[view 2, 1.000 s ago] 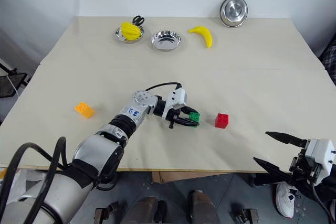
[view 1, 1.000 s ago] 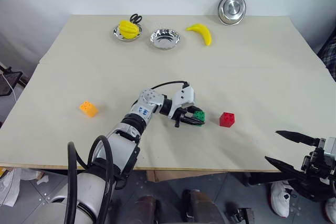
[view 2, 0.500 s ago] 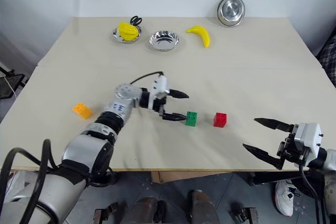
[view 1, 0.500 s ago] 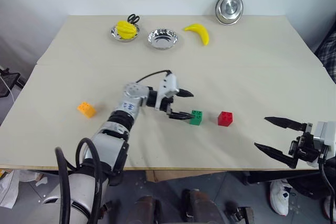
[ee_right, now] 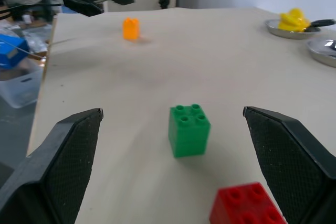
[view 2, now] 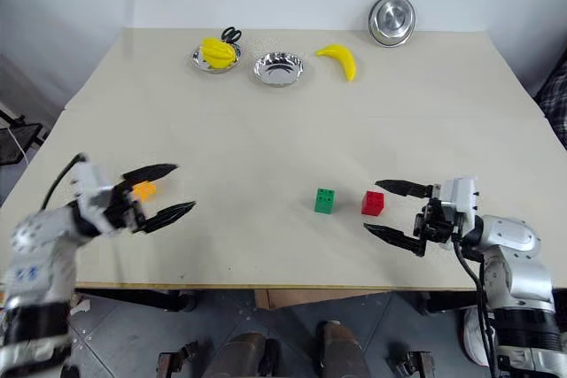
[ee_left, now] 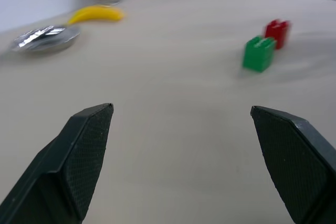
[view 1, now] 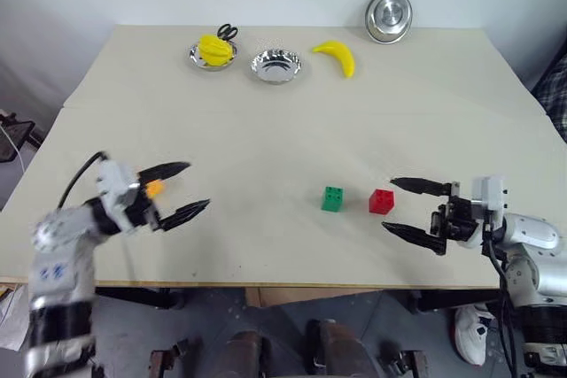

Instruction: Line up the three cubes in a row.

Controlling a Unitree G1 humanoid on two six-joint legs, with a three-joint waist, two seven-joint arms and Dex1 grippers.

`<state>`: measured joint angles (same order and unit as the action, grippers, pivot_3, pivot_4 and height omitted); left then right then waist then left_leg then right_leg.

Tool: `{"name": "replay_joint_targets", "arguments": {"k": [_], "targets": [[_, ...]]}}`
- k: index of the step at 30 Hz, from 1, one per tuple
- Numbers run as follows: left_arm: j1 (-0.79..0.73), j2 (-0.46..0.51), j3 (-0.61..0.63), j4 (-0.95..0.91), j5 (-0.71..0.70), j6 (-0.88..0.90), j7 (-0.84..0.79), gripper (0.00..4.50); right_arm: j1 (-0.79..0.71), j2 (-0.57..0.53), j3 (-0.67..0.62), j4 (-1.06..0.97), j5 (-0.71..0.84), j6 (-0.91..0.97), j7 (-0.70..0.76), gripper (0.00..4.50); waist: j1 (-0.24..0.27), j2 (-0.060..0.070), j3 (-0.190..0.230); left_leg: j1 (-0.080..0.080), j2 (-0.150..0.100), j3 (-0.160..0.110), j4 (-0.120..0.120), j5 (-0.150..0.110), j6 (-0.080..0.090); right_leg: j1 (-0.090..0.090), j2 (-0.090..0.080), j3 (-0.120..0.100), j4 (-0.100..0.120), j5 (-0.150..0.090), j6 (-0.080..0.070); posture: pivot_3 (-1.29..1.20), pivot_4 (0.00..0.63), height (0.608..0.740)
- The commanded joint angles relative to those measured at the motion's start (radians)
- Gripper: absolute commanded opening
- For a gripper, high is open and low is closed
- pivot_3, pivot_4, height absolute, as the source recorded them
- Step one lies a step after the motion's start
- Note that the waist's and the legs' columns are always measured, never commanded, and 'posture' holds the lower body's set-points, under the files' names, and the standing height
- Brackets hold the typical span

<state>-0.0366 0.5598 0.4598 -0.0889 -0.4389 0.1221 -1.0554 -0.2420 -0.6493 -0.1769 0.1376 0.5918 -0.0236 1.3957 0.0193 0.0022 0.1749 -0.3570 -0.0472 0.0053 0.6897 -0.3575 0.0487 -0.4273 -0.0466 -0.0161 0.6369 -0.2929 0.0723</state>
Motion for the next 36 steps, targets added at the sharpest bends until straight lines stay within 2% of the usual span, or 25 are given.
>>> {"name": "replay_joint_targets", "arguments": {"k": [1,4,7,8,15,19,25,31,36], "targets": [[0.155,-0.046,0.134,-0.156,-0.052,0.007,0.131,4.47,-0.042,0.015,0.016,0.003,-0.002,-0.028,0.039,4.50,0.002,0.000,0.000,0.000,0.000,0.000,0.000,0.000,0.000,0.000,0.000,0.000,0.000,0.000,0.000,0.00,0.150,0.740],[0.272,-0.104,0.202,-0.196,-0.076,-0.003,0.214,4.47,-0.067,0.031,0.028,0.014,-0.004,-0.024,0.042,4.50,0.007,0.000,0.000,0.001,0.000,-0.001,0.000,0.000,0.001,0.002,0.000,0.000,-0.001,0.000,-0.001,0.00,0.150,0.740],[0.383,-0.224,0.354,-0.110,-0.115,-0.057,0.352,4.47,-0.095,0.047,0.045,0.017,-0.009,-0.028,0.045,4.50,0.003,0.000,0.000,0.001,0.000,0.000,0.000,-0.001,0.001,0.003,0.000,0.000,-0.002,-0.001,-0.001,0.00,0.150,0.740],[0.405,-0.242,0.372,-0.100,-0.112,-0.074,0.373,4.47,-0.101,0.049,0.046,0.019,-0.009,-0.029,0.046,4.50,-0.002,0.000,0.000,0.001,0.000,0.000,-0.001,-0.001,0.001,0.002,0.000,0.000,-0.002,-0.001,-0.001,0.00,0.150,0.740],[0.449,-0.233,0.298,-0.175,-0.112,-0.043,0.390,4.47,-0.129,0.047,0.041,0.052,-0.017,-0.039,0.059,4.50,0.007,-0.003,0.000,0.002,0.000,0.000,-0.004,-0.001,0.002,0.004,-0.001,0.000,-0.007,-0.001,-0.002,0.00,0.150,0.740],[0.401,-0.191,0.252,-0.174,-0.093,-0.006,0.428,4.47,-0.131,0.043,0.031,0.063,-0.020,-0.043,0.053,4.50,0.000,-0.003,0.000,0.003,0.000,0.000,-0.005,-0.001,0.003,0.005,-0.001,0.000,-0.009,-0.001,-0.002,0.00,0.150,0.740],[0.187,-0.022,0.159,0.003,-0.034,0.053,0.435,4.47,-0.069,0.012,-0.018,0.027,-0.020,-0.048,0.018,4.50,0.004,-0.003,0.000,0.003,0.000,-0.001,-0.007,0.000,0.000,0.003,-0.001,-0.001,-0.007,-0.001,-0.002,0.00,0.150,0.740],[-0.024,0.104,0.029,0.257,0.005,0.073,0.316,4.47,0.000,0.001,-0.033,-0.024,-0.020,-0.050,-0.005,4.50,-0.006,-0.003,-0.001,0.002,0.000,0.000,-0.007,-0.001,0.000,0.003,0.000,-0.001,-0.007,0.000,-0.001,0.00,0.150,0.740],[-0.149,0.167,-0.051,0.434,0.049,0.035,0.229,4.47,0.034,0.007,-0.038,-0.074,-0.013,-0.040,-0.039,4.50,-0.019,-0.003,-0.001,0.002,0.000,-0.001,-0.008,-0.001,0.000,0.002,0.000,-0.002,-0.007,0.000,-0.001,0.00,0.150,0.740]]}}
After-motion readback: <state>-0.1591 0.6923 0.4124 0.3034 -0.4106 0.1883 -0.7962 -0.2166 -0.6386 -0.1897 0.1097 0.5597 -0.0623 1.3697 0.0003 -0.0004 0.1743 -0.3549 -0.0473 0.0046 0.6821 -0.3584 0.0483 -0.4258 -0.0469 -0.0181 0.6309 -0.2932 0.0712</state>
